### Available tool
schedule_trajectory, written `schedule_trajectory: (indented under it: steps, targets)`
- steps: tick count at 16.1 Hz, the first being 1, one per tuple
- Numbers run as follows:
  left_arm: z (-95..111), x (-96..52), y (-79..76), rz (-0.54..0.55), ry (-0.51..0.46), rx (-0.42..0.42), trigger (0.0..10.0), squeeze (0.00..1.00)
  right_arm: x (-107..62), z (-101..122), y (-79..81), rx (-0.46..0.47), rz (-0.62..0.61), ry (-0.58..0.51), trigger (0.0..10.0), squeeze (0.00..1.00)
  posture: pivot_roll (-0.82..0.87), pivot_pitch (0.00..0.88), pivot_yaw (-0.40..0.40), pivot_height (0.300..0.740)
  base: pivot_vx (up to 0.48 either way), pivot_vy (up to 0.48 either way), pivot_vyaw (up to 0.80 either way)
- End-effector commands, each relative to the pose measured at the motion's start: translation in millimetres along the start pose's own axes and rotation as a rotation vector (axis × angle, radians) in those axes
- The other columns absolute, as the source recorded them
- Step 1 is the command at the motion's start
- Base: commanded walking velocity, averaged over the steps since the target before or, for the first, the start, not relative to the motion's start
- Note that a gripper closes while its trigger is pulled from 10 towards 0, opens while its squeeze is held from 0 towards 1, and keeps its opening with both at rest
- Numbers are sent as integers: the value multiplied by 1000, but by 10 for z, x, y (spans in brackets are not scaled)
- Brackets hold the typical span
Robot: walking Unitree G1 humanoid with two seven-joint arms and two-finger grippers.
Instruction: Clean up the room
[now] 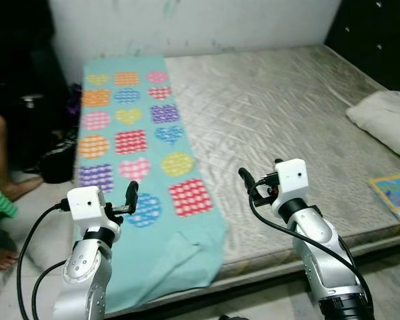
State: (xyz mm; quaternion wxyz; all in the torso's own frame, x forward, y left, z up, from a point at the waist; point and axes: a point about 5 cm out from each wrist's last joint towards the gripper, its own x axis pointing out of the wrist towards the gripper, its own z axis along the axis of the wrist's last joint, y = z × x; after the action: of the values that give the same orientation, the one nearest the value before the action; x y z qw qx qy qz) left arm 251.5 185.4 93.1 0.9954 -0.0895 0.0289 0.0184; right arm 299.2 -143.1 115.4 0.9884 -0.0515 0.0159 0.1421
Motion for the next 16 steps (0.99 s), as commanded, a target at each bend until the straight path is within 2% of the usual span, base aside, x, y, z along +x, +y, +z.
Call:
schedule_trajectory:
  steps: [1,4,11,13,15,16]
  targets:
    - [10,-2,10,-5,3,11,10000,0,7,18,33,4,9,-3,10000,0,-148,82,3,740,0,480,0]
    - [9,0,12,-4,5,10,10000,0,5,7,33,-1,9,1,10000,0,-148,83,4,740,0,452,0]
    - [26,15,47,19,-2,15,10000,0,23,-4,19,-47,-22,13,10000,0,-145,80,5,740,0,0,0]
    - [28,17,52,18,-2,14,10000,0,26,13,20,-114,-33,-16,10000,0,-145,80,7,740,0,0,0]
    - [37,21,47,8,-9,14,10000,0,28,-5,3,-37,-59,-12,10000,0,-145,80,7,740,0,0,0]
    - [36,22,51,10,-6,16,10000,0,37,7,-12,-57,-78,-19,10000,0,-145,80,9,740,0,0,0]
